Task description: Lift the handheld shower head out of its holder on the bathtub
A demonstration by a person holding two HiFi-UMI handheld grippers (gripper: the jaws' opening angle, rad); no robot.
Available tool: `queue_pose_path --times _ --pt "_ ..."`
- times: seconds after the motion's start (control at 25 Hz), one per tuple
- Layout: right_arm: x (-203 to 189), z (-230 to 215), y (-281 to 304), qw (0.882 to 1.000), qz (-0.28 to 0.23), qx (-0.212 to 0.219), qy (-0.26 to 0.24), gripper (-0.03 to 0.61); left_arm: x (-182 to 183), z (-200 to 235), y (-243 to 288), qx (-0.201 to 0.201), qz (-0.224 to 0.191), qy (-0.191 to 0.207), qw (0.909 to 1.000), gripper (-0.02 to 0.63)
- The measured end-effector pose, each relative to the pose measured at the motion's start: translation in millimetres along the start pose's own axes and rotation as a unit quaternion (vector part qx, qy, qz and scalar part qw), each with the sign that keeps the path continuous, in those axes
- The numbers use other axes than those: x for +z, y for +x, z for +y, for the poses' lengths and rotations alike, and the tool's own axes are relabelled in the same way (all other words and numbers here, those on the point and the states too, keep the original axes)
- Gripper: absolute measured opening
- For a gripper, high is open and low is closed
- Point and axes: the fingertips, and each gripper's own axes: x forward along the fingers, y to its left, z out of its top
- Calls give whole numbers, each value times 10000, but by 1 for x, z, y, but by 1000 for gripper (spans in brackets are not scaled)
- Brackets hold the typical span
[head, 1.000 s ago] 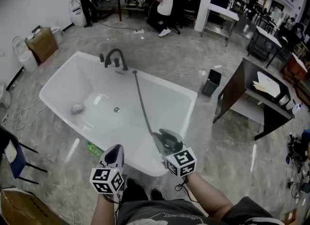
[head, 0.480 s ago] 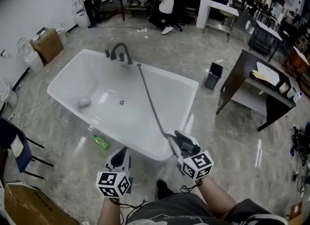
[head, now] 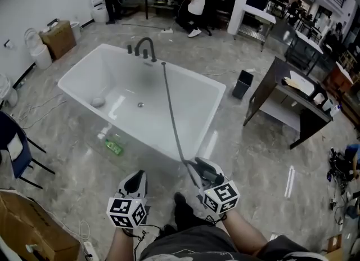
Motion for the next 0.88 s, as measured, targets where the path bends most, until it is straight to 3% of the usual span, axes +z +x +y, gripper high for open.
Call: queue_pose_path --times 0.4,0.88 --pt "-25 32 -51 9995 221 -131 -157 124 -32 -26 -59 -143 -42 -22 9999 26" --pt "-33 54 -47 9990 402 53 -161 126 -29 -24 -73 -145 -112 81 9998 26"
